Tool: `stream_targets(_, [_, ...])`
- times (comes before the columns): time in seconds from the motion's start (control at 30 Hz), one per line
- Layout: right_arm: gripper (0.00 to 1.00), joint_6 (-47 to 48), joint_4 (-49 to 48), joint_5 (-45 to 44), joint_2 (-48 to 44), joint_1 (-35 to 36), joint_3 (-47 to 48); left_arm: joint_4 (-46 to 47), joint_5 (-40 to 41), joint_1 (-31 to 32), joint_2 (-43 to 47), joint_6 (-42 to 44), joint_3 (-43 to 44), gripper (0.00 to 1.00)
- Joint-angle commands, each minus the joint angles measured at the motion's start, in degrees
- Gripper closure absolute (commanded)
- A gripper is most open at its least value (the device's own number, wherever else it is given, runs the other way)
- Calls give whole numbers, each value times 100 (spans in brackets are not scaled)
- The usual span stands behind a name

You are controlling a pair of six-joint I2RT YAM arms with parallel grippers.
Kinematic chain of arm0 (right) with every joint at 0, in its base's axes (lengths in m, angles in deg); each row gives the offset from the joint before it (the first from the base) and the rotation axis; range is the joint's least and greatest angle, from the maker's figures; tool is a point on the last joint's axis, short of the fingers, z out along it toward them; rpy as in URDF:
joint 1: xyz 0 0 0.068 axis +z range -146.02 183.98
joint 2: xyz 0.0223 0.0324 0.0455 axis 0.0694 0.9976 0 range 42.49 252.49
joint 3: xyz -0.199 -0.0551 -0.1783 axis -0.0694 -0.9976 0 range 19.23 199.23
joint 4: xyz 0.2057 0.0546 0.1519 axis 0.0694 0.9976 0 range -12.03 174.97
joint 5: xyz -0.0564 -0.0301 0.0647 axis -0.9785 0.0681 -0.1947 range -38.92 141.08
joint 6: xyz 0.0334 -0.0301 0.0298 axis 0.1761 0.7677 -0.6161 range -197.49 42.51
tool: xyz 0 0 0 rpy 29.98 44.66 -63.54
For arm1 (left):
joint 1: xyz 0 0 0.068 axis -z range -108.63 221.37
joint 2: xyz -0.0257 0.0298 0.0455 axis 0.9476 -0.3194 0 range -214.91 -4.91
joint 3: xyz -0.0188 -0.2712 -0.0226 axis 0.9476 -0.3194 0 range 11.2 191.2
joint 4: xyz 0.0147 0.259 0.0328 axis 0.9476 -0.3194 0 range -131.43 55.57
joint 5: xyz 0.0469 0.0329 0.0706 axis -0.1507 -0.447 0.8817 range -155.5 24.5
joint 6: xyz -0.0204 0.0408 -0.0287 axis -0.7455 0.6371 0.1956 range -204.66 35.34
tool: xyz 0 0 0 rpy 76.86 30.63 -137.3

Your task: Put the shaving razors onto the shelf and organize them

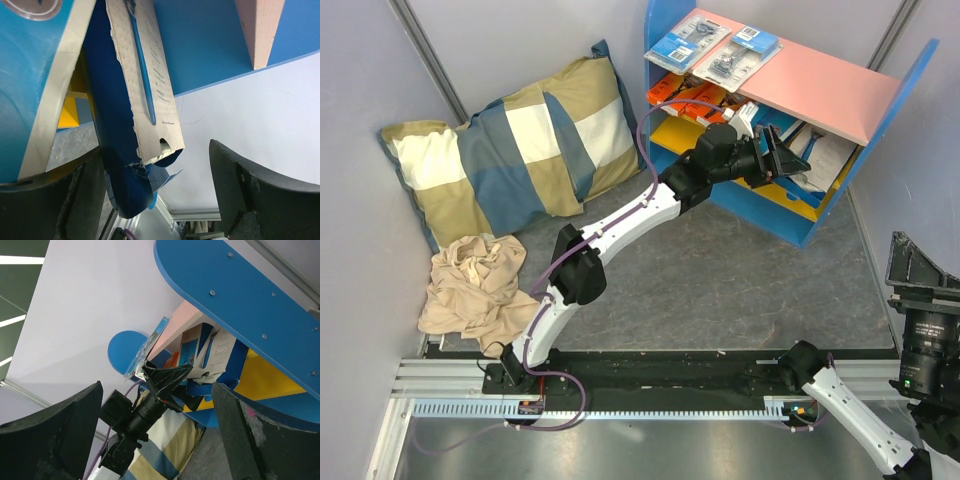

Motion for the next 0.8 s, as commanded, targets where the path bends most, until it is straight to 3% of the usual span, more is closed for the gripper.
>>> stream_targets(0.0, [2,145,76,353,309,40,153,56,-46,-16,273,316,404,15])
stream_targets(0.27, [2,250,295,414,704,84,47,74,50,-7,396,395,474,7])
stream_targets(0.47, [2,759,428,1099,2318,137,407,30,42,-15,326,378,588,3])
stream_targets(0.57, [8,1084,436,1758,3057,137,880,30,24,-24,291,360,624,2])
stream_targets(0.67, [34,1261,472,2268,3489,137,1198,30,33,-24,299,351,650,0])
stream_targets(0.77, [53,1481,480,2550,3718,137,1382,39,-2,-42,282,308,659,0])
